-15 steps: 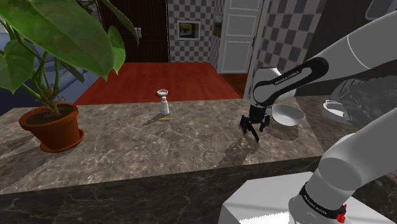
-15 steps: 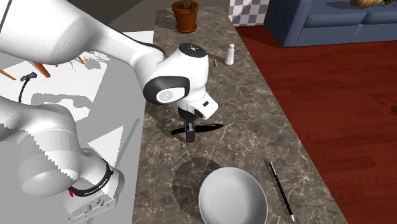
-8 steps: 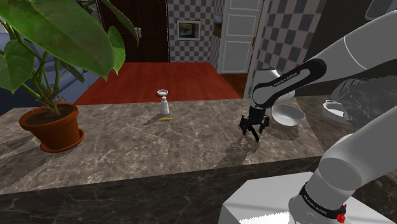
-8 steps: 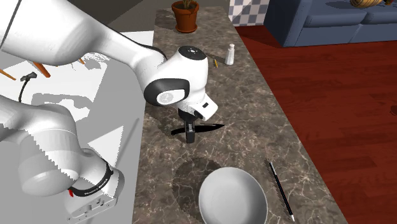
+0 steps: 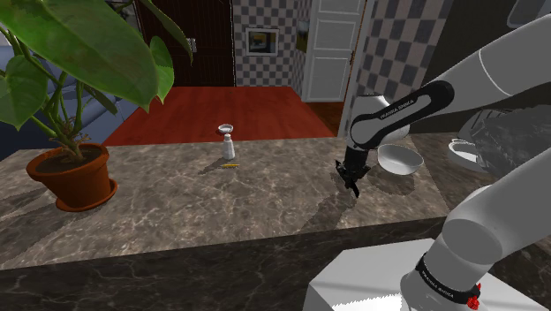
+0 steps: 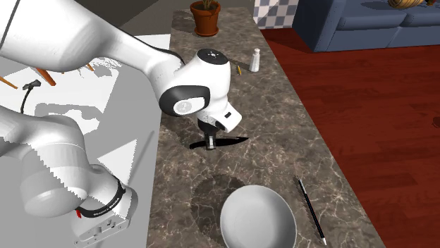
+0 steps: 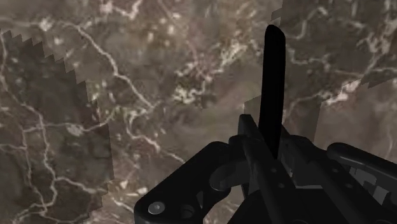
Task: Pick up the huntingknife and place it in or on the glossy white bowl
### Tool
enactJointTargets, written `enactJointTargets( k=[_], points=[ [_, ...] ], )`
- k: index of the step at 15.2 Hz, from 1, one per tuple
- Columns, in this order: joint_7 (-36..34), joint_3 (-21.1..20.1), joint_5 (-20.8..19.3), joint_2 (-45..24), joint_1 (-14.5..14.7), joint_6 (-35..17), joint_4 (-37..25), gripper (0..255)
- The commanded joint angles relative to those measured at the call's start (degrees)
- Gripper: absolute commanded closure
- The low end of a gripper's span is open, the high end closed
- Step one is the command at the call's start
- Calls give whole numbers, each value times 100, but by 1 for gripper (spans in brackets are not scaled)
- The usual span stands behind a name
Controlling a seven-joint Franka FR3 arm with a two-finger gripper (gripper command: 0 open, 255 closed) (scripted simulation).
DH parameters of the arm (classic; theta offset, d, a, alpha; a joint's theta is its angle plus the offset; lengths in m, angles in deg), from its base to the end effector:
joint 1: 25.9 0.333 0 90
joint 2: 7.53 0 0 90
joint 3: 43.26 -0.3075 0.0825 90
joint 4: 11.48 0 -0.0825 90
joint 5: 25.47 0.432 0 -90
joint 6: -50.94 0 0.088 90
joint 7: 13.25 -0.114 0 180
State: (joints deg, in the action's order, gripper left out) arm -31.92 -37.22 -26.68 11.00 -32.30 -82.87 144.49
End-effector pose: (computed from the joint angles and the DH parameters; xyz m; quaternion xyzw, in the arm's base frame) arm 0.4051 -0.0853 0.2684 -0.9657 0.2576 0.0329 0.0075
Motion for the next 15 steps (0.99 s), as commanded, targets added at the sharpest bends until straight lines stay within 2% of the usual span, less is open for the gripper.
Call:
enactJointTargets(
  k=[1, 4, 15],
  points=[
    [-5, 6, -6, -15, -6, 22, 25, 255],
    [0, 9, -4, -37, -6, 5, 21, 255],
    [-50, -39, -37, 620, -29, 1066, -385, 255]
  ],
)
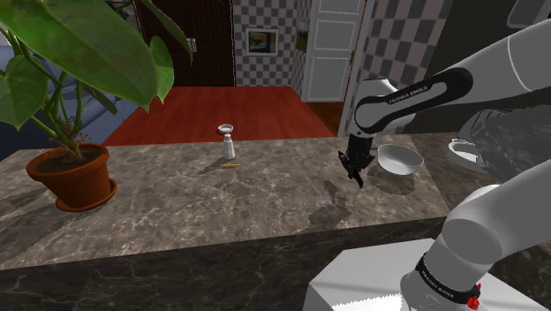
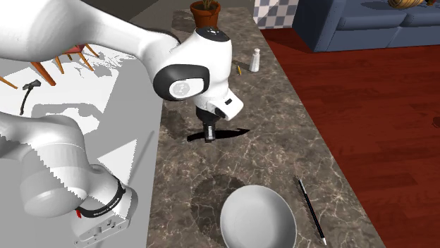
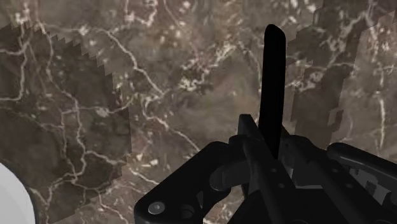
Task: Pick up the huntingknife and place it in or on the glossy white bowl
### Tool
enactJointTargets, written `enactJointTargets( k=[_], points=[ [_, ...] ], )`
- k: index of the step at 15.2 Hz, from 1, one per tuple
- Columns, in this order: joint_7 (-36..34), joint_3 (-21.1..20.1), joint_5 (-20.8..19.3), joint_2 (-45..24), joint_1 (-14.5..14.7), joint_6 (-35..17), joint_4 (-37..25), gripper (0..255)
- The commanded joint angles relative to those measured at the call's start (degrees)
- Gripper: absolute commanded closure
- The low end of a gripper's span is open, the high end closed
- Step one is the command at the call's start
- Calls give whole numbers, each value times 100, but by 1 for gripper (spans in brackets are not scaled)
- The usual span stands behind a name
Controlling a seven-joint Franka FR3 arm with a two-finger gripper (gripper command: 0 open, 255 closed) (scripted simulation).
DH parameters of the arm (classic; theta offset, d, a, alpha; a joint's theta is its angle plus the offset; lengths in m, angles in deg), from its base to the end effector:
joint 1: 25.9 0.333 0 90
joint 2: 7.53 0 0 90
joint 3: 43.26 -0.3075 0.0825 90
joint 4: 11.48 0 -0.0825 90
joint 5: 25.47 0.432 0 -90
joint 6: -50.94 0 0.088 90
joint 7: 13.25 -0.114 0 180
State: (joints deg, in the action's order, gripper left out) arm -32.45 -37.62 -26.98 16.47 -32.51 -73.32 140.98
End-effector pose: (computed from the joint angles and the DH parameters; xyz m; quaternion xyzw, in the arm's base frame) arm 0.4103 -0.0862 0.3225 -0.9652 0.2585 0.0379 0.0069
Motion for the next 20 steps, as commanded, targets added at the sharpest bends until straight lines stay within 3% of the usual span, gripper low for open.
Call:
enactJointTargets(
  k=[1, 17, 20],
  points=[
    [0, -3, -8, 121, -8, 203, -79, 255],
    [-34, -57, -4, 626, -10, 1539, -911, 255],
    [383, 273, -223, 664, -230, 1543, -883, 255]
  ],
)
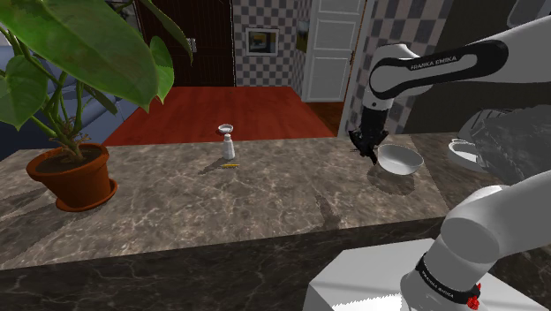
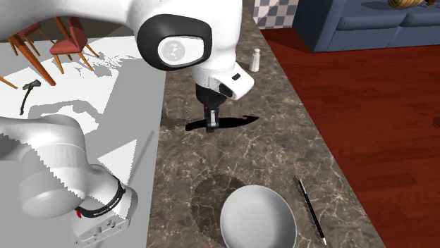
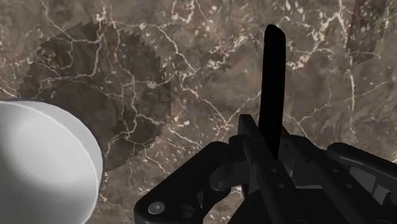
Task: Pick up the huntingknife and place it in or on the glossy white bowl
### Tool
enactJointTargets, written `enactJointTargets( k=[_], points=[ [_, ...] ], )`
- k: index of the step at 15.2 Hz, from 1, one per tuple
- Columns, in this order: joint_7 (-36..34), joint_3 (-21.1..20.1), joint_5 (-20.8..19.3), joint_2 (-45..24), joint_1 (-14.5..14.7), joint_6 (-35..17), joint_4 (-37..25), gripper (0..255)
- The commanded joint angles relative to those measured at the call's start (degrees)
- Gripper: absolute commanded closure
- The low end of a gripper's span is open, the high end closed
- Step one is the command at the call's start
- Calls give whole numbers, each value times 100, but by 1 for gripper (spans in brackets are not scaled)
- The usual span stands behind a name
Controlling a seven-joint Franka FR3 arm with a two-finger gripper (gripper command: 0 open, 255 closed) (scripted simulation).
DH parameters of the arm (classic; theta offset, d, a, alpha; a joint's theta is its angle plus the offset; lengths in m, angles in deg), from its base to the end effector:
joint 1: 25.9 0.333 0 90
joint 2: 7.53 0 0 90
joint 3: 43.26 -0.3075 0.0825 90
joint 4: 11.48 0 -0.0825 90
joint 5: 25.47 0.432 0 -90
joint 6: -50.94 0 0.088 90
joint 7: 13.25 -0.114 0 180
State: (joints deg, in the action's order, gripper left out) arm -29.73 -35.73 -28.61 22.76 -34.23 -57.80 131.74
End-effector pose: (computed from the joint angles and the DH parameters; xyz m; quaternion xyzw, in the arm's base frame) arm 0.4091 -0.1193 0.4257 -0.9651 0.2591 0.0382 0.0069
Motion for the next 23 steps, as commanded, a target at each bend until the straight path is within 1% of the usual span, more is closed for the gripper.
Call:
enactJointTargets(
  k=[1, 5, 10, 14, 18, 23],
  points=[
    [251, 196, -132, 32, -129, -11, 38, 255],
    [817, 646, -408, -52, -404, -36, -45, 255],
    [1536, 1221, -687, -322, -694, -104, -299, 255],
    [2131, 1683, -819, -663, -875, -179, -616, 255],
    [2751, 2147, -839, -1107, -1004, -259, -1029, 255],
    [2773, 2220, -828, -1257, -1001, -671, -760, 255]
  ],
)
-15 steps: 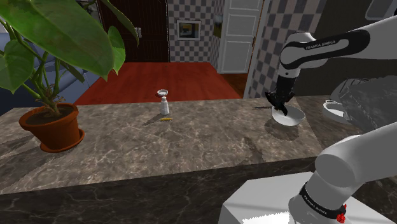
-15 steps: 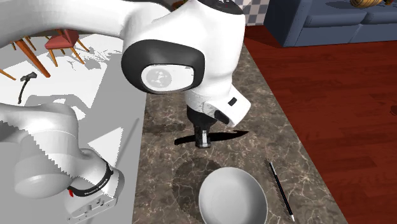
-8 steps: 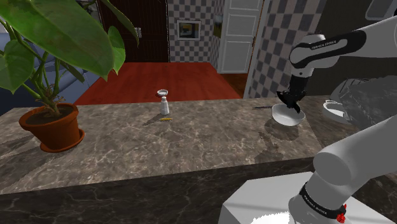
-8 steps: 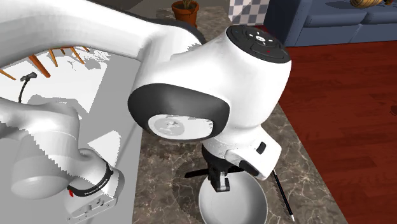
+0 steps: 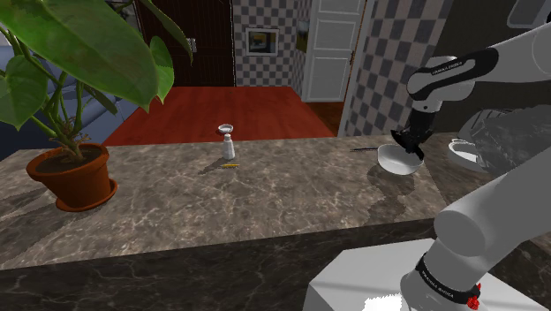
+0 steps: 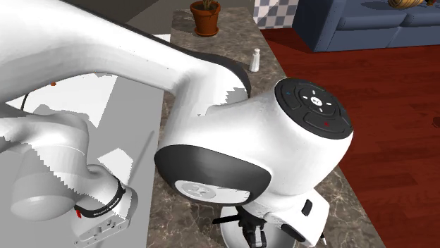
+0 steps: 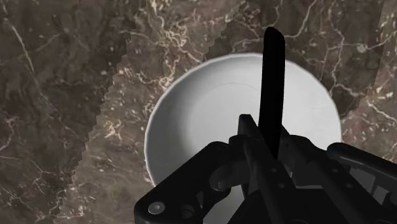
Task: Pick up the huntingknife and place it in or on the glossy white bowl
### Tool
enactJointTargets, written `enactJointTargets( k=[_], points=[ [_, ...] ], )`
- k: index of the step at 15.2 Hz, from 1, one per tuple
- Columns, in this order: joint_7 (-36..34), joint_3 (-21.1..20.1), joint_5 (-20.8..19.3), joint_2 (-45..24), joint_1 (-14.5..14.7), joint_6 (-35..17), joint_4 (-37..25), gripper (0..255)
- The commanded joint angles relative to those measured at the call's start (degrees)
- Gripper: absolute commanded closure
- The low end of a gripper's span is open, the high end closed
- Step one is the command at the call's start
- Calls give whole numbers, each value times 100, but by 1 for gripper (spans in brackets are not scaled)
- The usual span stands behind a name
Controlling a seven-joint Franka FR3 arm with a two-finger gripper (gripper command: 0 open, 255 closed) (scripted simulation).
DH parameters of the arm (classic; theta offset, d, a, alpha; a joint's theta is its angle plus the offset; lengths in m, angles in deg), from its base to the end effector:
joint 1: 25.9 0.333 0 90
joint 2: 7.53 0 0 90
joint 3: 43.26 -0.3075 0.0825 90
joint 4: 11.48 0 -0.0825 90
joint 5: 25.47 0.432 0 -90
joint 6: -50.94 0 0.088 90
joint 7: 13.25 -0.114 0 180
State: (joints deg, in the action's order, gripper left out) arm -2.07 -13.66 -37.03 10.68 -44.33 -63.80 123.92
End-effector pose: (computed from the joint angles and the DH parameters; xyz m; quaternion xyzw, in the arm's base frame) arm 0.3197 -0.3727 0.3885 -0.9652 0.2586 0.0385 0.0071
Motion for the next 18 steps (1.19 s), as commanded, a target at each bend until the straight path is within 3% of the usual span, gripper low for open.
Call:
enactJointTargets(
  k=[1, 6, 14, 15, 18],
  points=[
    [13, 29, 18, -84, 10, -155, 72, 255],
    [58, 113, 59, -303, 23, -615, 325, 255],
    [58, 113, 59, -303, 22, -615, 325, 255],
    [58, 113, 60, -303, 22, -614, 324, 0],
    [58, 112, 61, -304, 23, -616, 324, 0]
  ],
)
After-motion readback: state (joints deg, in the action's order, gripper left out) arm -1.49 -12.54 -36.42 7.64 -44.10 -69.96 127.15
